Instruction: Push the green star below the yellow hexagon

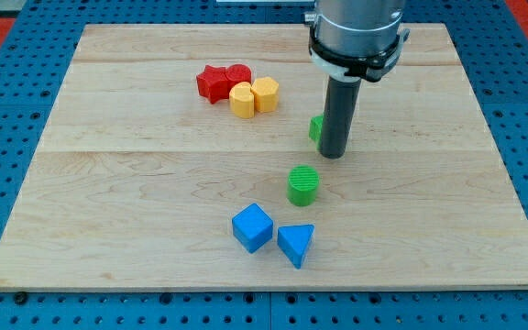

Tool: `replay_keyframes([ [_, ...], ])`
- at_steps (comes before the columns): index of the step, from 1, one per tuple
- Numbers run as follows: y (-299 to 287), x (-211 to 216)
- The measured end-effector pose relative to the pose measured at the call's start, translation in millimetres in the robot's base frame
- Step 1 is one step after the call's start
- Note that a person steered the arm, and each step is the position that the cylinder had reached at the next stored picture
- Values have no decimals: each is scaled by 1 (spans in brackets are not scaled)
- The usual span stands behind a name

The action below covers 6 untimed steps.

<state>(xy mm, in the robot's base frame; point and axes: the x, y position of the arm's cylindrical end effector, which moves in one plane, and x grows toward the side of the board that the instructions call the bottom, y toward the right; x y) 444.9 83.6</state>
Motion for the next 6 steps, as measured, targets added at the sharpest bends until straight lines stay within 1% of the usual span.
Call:
replay_keyframes([
  [1,2,-5],
  [3,65,-6],
  [5,12,-17],
  [6,10,-17],
])
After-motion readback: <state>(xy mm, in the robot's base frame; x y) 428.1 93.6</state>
